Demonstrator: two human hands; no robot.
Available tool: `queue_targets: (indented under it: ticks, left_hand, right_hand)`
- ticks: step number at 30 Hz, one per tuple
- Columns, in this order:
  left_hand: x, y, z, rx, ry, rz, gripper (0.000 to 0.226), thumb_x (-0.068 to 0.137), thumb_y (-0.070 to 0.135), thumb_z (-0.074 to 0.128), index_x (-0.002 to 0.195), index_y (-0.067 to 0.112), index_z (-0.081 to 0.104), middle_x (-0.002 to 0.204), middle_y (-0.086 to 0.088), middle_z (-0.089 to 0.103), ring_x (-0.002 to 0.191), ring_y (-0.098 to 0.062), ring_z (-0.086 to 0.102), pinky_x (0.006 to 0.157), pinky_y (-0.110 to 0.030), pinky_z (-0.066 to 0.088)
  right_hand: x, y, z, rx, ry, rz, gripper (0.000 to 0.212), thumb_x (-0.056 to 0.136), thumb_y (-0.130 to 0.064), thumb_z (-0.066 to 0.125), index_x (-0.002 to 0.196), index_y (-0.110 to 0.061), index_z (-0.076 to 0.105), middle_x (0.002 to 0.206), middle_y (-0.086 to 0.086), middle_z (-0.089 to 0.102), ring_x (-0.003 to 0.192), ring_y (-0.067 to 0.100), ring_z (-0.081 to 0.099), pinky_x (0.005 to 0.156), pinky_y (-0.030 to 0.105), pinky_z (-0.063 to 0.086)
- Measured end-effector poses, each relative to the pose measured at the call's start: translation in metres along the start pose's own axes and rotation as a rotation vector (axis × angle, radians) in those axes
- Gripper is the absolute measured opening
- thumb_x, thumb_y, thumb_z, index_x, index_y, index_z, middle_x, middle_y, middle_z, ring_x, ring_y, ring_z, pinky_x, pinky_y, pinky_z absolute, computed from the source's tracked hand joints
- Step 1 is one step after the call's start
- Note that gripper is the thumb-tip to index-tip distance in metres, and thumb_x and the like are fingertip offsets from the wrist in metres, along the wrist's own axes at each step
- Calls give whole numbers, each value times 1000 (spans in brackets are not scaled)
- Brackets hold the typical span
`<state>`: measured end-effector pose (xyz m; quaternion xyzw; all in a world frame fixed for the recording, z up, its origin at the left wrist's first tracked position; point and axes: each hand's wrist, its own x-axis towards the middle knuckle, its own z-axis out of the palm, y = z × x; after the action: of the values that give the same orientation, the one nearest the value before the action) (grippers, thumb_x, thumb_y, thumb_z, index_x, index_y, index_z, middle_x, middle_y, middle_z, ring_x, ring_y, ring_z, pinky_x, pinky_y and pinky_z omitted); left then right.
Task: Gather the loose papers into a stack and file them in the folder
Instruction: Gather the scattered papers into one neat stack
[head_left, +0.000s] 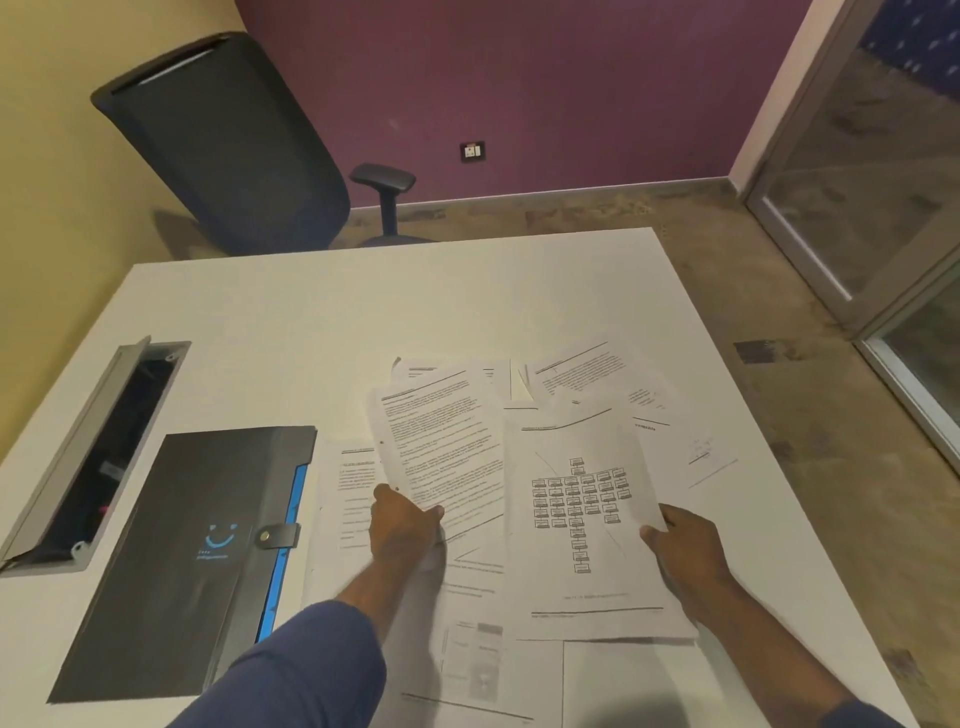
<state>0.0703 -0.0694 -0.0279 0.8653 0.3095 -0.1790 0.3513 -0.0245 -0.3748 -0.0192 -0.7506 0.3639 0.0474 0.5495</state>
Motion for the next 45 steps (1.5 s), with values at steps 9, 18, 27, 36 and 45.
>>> queue_targets:
  ticks: [9,18,27,36,45]
  left_hand:
    - [1,-15,-20,-65,189,381,31,100,13,44,72,16,57,74,4,58,72,-18,53,52,-23,33]
    - [-24,-12,-39,-316,-133,309,27,102,8,43,93,10,68,85,-6,70,77,-20,62,60,-20,49]
    - [-75,-24,-17,-442,-537,173,24,103,13,50,98,2,70,88,-6,75,69,-12,69,62,-18,52]
    - [-69,-44,-21,13,-182,321,18,93,21,55,82,18,69,89,-2,74,83,-17,66,84,-35,55]
    - [-63,-79,-13,181,-43,197,42,78,35,80,100,16,50,99,-1,63,81,-17,59,61,-23,44]
  right_hand:
    - [7,-18,4,209,-54,38,25,88,0,61,103,-16,73,94,4,75,87,30,70,84,42,57]
    - [-2,-28,19,399,-177,105,21,90,-4,63,108,-12,69,99,4,76,86,24,72,68,31,59]
    - [-10,-2,21,411,-226,153,21,92,-6,62,110,-13,69,101,1,77,95,20,71,86,35,53]
    - [-21,4,16,303,-231,129,30,87,5,63,106,-17,68,96,-3,74,90,18,69,83,34,52]
    - [-33,7,14,320,-172,142,28,88,4,62,104,-18,66,92,-2,72,85,20,69,70,31,53]
